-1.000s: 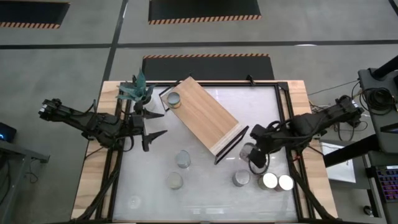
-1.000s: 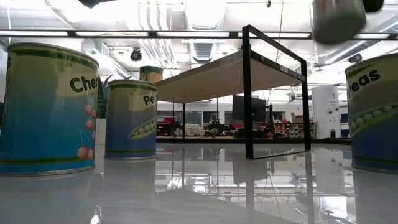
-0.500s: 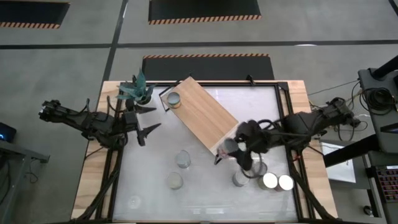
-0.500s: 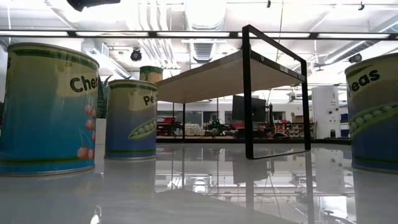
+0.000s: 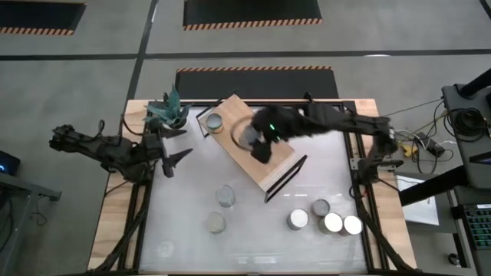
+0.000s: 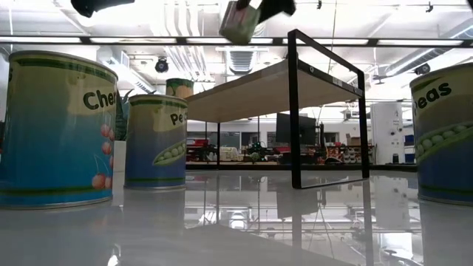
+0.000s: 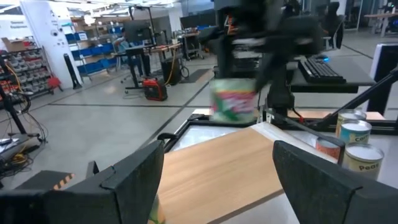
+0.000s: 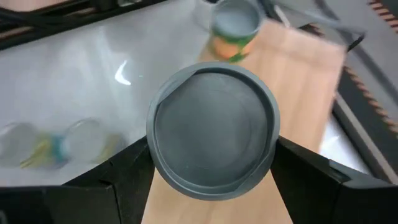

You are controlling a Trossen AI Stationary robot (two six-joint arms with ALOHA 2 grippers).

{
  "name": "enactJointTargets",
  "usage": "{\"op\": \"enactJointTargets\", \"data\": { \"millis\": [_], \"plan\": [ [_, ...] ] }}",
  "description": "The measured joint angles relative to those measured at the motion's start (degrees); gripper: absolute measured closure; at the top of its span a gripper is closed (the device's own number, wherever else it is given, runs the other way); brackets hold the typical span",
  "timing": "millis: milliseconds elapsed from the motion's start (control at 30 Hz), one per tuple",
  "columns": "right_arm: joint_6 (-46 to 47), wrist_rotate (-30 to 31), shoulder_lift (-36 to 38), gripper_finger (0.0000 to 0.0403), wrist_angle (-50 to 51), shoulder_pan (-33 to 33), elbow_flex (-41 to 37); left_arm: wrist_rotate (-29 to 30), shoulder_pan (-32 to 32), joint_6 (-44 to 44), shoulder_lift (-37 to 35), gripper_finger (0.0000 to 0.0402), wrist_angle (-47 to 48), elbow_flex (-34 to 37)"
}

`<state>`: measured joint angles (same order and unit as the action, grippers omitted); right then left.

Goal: Pick and place cans onto a shelf
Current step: Put the small canned peas on the shelf

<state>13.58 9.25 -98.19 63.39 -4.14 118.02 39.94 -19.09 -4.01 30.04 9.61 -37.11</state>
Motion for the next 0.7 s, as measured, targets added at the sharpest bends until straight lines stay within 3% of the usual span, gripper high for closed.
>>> {"op": "enactJointTargets", "data": {
  "millis": [267,700],
  "plan": [
    [-6.3,-1.75,-8.8,0.0128,-0.19,-9.06,8.92,0.0,0.0,0.02,-0.3,0.0119,0.02,0.08],
    [-12.48,-1.84,-16.15,0.0129,-6.02,-14.61,10.27,-0.02,0.0,0.04,-0.15,0.0119,0.37,0.1]
  ]
}}
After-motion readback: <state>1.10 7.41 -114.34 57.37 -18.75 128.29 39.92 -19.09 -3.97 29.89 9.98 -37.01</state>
